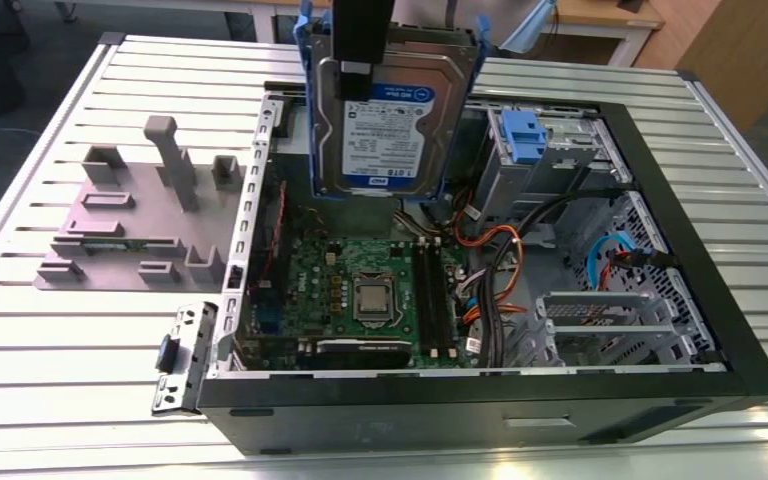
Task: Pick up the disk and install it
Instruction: 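Pick up the disk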
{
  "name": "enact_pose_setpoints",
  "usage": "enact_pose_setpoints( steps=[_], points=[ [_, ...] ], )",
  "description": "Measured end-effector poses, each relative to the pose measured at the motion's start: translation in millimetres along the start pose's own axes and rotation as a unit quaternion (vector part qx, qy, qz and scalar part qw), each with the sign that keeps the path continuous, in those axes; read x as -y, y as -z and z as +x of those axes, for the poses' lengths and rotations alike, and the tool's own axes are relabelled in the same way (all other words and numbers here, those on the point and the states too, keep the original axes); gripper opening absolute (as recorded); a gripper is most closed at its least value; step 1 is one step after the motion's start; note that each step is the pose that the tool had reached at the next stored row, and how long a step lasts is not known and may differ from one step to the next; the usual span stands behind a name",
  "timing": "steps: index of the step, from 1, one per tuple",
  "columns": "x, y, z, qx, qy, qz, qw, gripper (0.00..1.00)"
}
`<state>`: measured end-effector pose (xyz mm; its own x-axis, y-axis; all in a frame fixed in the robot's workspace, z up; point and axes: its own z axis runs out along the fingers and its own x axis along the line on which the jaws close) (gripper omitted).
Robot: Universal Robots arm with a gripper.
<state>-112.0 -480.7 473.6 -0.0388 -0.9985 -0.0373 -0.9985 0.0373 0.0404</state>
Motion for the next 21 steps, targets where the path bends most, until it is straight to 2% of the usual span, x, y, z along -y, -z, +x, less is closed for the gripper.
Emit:
enact_pose_setpoints(
  steps=[21],
  points=[
    [2.5, -0.4, 3.9, 0.0, 0.0, 0.0, 1.0, 0.36]
  ],
)
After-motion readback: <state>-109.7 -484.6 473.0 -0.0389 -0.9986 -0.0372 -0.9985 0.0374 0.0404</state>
